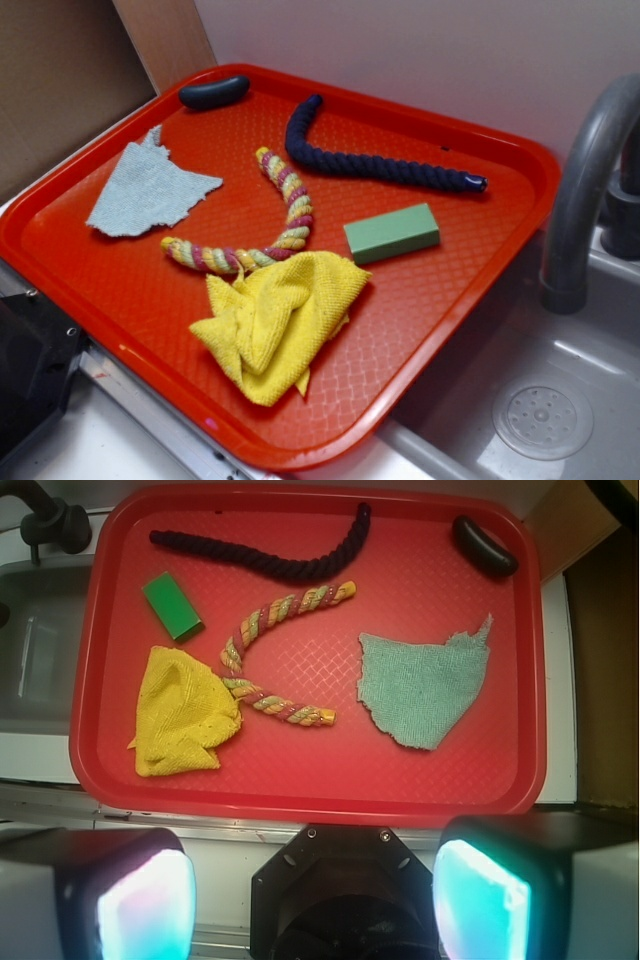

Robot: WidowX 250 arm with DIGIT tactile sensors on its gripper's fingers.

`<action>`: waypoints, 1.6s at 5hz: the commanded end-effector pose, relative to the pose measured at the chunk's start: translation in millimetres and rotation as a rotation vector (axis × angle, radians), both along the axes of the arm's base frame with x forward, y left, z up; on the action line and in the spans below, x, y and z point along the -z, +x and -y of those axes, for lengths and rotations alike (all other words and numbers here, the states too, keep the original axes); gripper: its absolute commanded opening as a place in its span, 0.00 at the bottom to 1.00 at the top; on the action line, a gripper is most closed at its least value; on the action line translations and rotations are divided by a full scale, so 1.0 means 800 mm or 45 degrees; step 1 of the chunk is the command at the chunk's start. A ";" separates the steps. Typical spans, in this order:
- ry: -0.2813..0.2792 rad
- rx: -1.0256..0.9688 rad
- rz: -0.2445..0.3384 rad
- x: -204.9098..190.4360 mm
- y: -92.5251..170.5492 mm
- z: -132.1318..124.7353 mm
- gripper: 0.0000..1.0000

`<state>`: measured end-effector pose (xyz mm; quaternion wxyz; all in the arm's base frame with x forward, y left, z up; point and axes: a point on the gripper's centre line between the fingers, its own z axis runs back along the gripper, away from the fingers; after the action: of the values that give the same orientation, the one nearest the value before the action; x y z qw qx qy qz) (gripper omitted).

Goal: Grab the green block.

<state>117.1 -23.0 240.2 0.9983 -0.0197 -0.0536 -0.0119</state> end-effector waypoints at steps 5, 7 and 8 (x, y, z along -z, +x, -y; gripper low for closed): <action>-0.076 0.517 0.058 0.175 0.175 0.123 1.00; -0.035 0.672 -0.021 0.223 0.181 0.157 1.00; 0.004 0.678 -0.083 0.246 0.183 0.166 1.00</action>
<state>261.5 -141.9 30.3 0.9643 -0.0251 0.0147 -0.2633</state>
